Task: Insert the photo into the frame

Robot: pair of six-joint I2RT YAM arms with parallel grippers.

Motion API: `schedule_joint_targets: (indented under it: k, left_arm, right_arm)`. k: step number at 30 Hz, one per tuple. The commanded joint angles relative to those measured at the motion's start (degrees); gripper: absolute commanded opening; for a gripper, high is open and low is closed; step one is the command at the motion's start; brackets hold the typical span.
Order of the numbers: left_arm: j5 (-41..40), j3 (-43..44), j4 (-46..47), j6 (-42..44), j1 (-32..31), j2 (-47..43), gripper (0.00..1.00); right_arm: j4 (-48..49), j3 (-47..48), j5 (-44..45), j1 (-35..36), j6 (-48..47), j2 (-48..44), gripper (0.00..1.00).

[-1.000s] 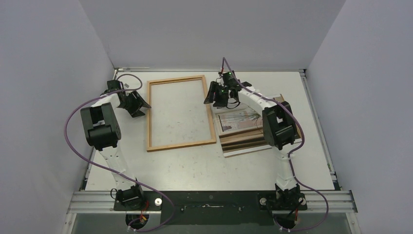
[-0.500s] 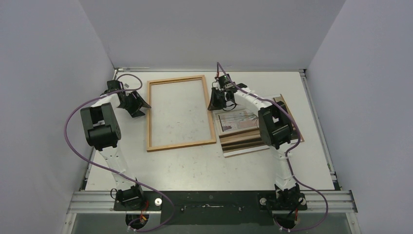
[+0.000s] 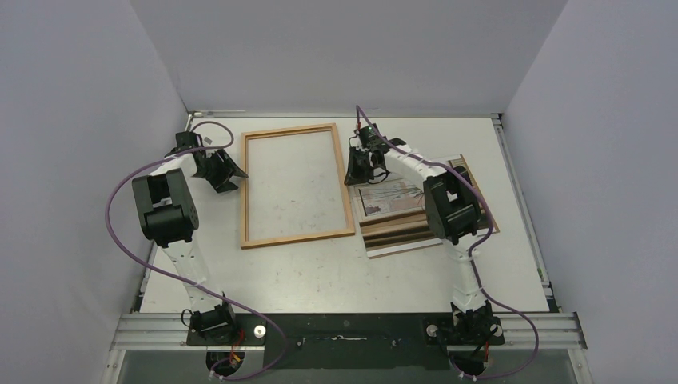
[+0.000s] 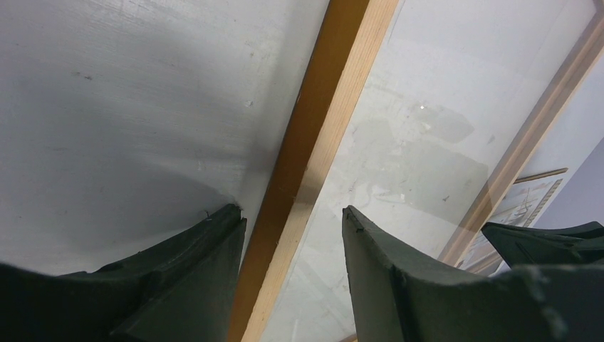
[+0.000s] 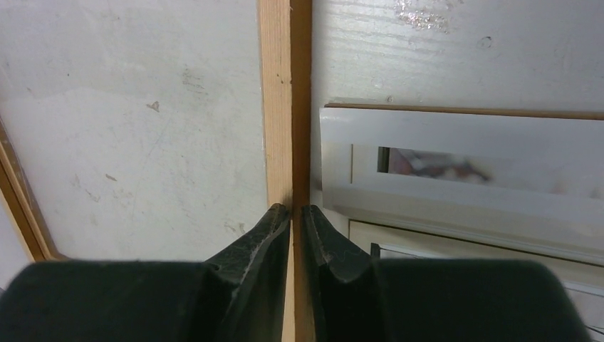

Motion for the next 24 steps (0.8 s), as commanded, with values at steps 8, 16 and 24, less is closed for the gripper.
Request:
schedule_joint_targets:
  k: [8, 16, 24]
  left_arm:
    - [-1.5, -1.8, -1.0, 1.9, -0.9, 0.5, 0.52]
    - [-1.2, -1.7, -1.0, 2.0, -1.4, 0.9, 0.52]
    - [-1.3, -1.7, -1.2, 2.2, -1.6, 1.0, 0.52]
  right_arm:
    - [-2.9, 2.6, -2.3, 1.2, -1.9, 3.3, 0.19]
    - [-4.3, 3.3, -2.4, 1.8, -2.7, 4.7, 0.28]
    - [-8.5, 5.2, 0.2, 2.1, -4.1, 5.8, 0.31]
